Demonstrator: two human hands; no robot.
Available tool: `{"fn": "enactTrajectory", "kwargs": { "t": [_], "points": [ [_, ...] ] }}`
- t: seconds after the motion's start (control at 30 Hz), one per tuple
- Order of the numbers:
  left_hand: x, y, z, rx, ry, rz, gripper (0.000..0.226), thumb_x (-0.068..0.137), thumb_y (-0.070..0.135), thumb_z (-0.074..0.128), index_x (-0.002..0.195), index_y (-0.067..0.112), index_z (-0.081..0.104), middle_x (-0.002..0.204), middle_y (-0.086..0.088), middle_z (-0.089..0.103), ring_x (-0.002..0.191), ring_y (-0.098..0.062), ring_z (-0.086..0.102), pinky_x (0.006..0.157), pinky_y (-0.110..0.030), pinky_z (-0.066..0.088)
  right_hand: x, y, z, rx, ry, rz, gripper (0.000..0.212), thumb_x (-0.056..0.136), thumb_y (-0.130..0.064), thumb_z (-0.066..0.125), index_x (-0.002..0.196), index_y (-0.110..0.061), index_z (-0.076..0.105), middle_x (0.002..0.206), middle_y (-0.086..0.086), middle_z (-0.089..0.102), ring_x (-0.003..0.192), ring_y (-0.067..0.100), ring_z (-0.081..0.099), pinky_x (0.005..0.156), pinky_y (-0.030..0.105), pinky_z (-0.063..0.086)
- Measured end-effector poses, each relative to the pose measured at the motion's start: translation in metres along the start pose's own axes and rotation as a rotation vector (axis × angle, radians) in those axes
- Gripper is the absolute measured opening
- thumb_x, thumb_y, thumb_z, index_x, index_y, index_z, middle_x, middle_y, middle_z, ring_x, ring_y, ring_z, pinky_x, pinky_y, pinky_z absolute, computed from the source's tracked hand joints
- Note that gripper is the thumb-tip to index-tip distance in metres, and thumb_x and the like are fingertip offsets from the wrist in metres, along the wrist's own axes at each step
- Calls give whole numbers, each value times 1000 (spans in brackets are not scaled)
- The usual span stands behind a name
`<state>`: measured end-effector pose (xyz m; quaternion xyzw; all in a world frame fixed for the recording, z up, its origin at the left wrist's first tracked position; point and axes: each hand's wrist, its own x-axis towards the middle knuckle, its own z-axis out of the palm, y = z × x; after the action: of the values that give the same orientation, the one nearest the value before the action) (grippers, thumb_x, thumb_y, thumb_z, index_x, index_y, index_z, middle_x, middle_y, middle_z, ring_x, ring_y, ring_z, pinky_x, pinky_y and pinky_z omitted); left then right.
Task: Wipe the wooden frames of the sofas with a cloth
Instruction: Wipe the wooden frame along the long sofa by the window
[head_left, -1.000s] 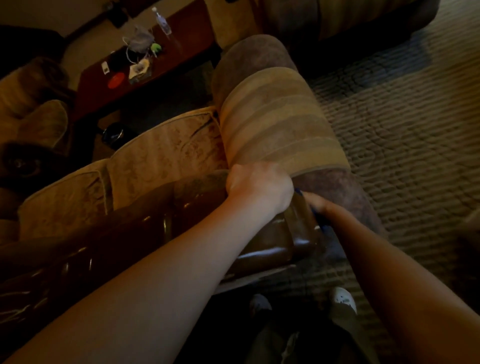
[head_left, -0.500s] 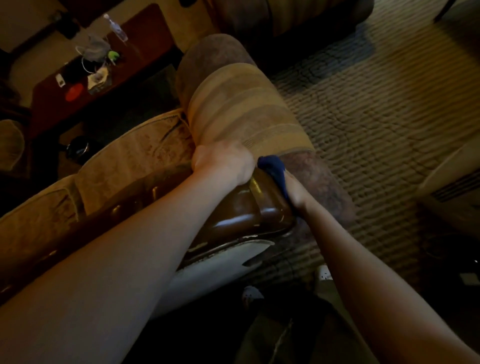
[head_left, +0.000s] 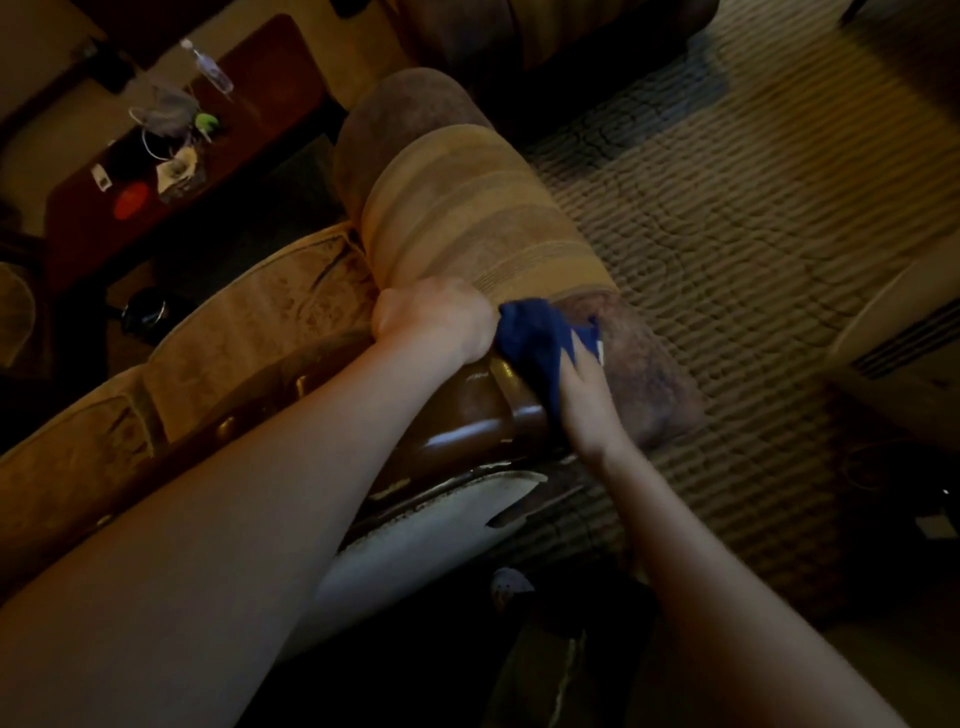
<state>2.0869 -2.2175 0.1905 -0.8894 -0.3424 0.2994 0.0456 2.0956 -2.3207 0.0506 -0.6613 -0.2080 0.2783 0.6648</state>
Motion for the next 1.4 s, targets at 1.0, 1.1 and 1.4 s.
{"fn": "enactTrajectory", "kwargs": {
  "t": [1.0,1.1,1.4],
  "points": [
    [-1,0,-2,70,-19,-9,37,99,17,30,125,6,53,135,-15,47,123,-35,45,97,-46,36,-13,84,28,485,698,683,42,101,-37,31,129,-12,51,124,10,55,110,20,51,105,31,38],
    [-1,0,-1,82,-18,-12,37,99,17,30,127,6,52,137,-16,45,123,-36,44,98,-47,36,-7,116,25,699,761,810,61,91,-60,31,137,-24,46,130,6,54,115,26,54,104,44,40],
    [-4,0,0,109,5,0,37,99,16,30,126,5,53,135,-17,47,122,-37,44,96,-49,36,-60,-23,60,1010,765,744,29,100,-21,35,122,-12,51,112,11,60,103,23,58,96,38,46]
  ]
}}
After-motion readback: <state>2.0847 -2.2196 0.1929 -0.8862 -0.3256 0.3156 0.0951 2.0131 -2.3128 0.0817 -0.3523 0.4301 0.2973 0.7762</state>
